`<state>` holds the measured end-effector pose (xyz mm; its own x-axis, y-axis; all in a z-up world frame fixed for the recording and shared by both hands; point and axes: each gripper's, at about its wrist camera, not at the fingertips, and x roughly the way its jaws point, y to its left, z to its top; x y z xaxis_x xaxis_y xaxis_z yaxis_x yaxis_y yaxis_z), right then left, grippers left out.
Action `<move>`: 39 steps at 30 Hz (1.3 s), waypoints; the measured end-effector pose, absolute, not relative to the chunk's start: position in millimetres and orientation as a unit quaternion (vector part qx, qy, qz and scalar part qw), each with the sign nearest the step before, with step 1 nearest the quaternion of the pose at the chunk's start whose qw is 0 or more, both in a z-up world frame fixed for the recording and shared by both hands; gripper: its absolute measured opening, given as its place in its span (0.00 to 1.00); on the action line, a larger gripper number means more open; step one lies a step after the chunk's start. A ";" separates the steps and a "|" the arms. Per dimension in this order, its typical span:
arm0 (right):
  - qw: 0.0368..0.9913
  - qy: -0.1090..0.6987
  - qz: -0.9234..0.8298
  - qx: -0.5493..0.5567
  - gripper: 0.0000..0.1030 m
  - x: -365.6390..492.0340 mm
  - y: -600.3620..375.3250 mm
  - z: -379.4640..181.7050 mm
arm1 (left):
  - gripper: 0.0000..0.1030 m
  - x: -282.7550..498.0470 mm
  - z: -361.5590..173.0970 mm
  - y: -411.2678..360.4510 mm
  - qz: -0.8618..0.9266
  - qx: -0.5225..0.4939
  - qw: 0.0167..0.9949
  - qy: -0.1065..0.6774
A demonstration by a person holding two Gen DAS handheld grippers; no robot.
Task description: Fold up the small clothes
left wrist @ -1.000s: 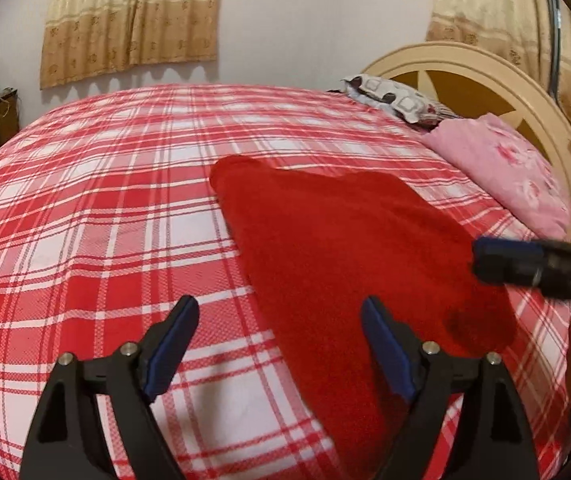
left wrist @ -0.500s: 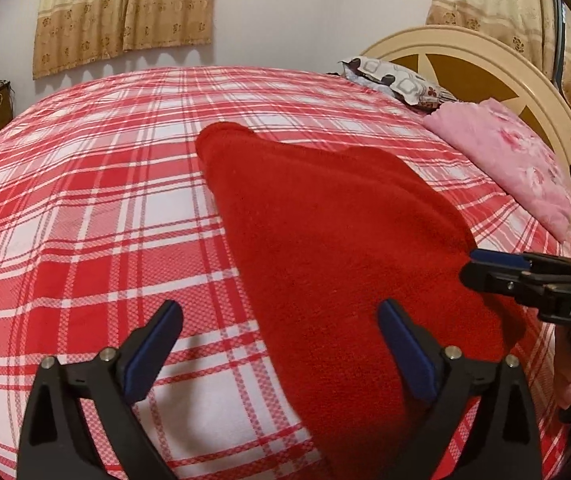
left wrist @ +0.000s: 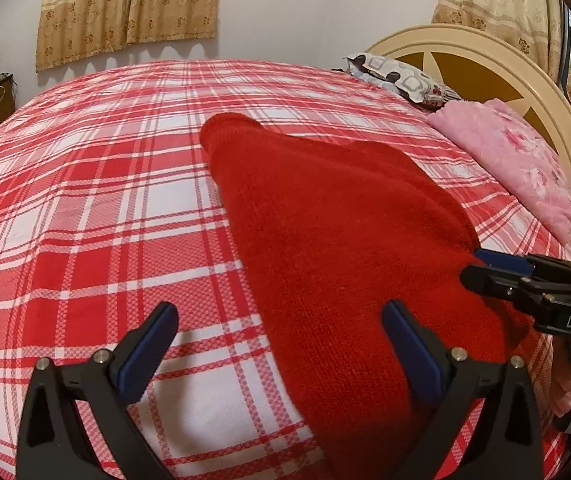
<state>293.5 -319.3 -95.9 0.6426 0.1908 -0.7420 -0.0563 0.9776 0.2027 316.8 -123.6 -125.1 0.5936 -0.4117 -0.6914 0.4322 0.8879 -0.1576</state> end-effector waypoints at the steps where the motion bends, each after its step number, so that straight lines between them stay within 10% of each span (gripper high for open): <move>1: 0.901 0.419 0.070 0.083 0.46 293.7 -320.6 -95.5 | 1.00 315.2 -124.1 -122.3 -0.235 0.015 0.894 0.381; 39: 0.846 0.414 0.148 0.301 0.62 389.8 -403.4 -131.6 | 1.00 326.7 -137.1 -123.3 -0.274 -0.042 0.864 0.421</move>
<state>389.8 -403.4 -131.6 0.6139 0.5001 -0.6108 -0.0022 0.7748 0.6322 326.7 -123.3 -137.1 0.4954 -0.5079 -0.7047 0.4374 0.8468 -0.3027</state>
